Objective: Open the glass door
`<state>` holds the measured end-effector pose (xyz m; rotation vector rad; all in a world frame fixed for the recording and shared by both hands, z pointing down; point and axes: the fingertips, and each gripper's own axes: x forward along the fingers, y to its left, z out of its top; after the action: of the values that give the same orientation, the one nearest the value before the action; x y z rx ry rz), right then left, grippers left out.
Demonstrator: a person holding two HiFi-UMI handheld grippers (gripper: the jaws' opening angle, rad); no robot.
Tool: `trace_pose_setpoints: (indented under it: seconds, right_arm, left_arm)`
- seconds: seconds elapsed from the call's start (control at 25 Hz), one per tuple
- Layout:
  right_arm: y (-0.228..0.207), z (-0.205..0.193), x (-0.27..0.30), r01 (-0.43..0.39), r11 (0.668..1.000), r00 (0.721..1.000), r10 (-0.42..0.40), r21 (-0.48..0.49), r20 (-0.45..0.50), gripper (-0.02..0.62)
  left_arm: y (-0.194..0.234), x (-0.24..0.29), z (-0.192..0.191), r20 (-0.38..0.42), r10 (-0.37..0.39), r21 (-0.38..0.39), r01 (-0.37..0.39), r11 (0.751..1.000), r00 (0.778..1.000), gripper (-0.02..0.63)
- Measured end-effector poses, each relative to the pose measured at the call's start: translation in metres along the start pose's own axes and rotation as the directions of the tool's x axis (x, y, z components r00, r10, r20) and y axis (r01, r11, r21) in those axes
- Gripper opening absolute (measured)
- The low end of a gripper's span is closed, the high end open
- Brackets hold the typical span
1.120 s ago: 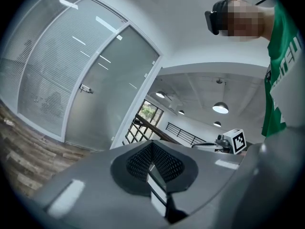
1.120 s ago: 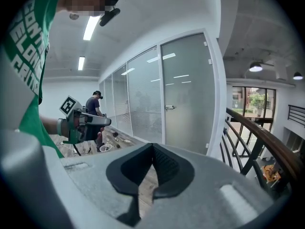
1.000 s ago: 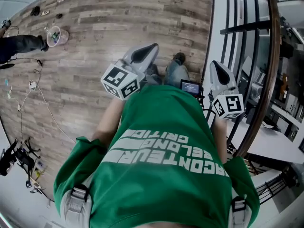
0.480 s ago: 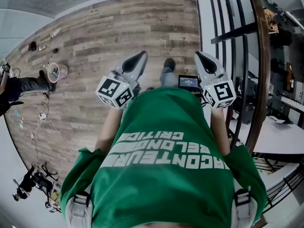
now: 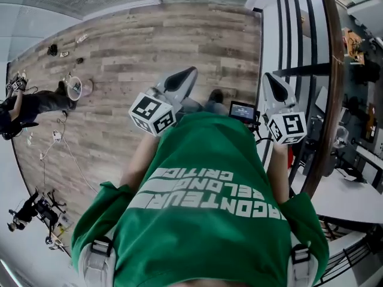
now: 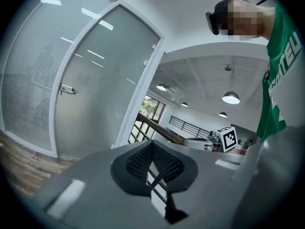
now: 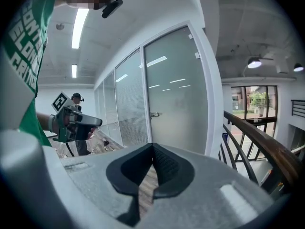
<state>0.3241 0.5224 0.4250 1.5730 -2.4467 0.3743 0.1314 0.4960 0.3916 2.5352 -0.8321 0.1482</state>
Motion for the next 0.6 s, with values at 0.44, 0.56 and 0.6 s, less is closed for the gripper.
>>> trace_pose_setpoints:
  seconds: [0.44,0.56,0.6]
  right_arm:
    - [-0.026,0.002,0.048,-0.063,0.998,0.997,0.062,-0.020,-0.053,-0.008]
    - [-0.036,0.006,0.066,-0.059,0.998,0.996,0.058,-0.026,-0.062,-0.008]
    - [-0.040,0.008,0.073,-0.059,0.998,0.996,0.057,-0.027,-0.067,-0.008]
  left_arm:
    - [0.041,0.024,0.001,-0.008,0.072,-0.058,-0.073,0.996,0.997,0.015]
    - [0.057,0.037,0.004,-0.007,0.067,-0.069,-0.068,0.995,0.998,0.015]
    - [0.063,0.043,0.007,-0.005,0.065,-0.071,-0.066,0.995,0.998,0.015]
